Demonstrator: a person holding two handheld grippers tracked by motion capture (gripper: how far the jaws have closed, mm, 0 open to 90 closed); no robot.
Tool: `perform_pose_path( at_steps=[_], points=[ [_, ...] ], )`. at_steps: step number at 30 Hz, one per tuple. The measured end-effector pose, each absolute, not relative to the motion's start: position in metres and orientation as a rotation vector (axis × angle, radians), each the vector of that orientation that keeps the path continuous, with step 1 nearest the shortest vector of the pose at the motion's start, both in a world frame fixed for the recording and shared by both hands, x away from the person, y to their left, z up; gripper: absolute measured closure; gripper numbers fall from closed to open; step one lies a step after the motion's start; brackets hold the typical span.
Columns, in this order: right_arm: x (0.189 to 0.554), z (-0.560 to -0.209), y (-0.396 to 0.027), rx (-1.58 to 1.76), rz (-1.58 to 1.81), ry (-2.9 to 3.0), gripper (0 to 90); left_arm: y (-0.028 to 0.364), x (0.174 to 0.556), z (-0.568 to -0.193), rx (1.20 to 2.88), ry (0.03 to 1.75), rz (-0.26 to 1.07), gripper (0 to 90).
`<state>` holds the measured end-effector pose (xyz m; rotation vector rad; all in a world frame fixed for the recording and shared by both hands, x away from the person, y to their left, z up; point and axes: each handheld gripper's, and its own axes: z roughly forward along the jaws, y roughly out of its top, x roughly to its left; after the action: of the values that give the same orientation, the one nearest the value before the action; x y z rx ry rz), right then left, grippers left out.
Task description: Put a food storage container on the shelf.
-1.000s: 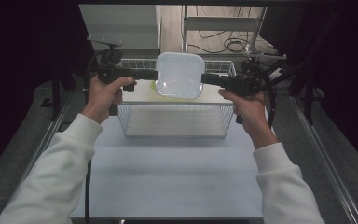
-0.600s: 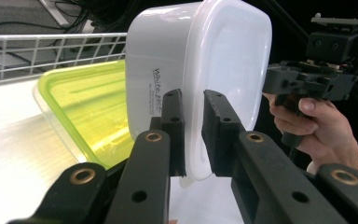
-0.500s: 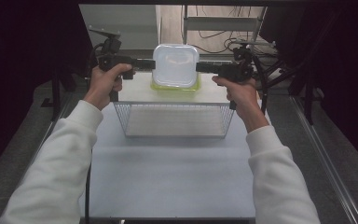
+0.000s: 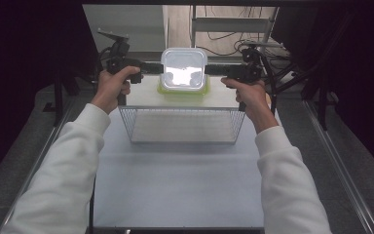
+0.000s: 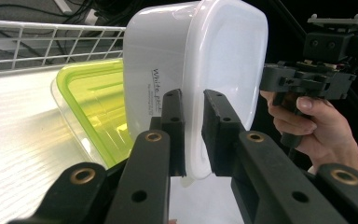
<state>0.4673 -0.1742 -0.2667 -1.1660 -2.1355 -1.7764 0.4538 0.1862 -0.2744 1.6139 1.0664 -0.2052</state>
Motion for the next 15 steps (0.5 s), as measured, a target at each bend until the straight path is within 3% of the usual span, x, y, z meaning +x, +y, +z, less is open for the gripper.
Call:
perform_pose_path(
  at_steps=[15],
  points=[
    [0.494,-0.275,-0.176,-1.263,-1.752,-1.954,75.7,0.188,0.478,-0.278,1.498,1.18,-0.324,78.5]
  ],
)
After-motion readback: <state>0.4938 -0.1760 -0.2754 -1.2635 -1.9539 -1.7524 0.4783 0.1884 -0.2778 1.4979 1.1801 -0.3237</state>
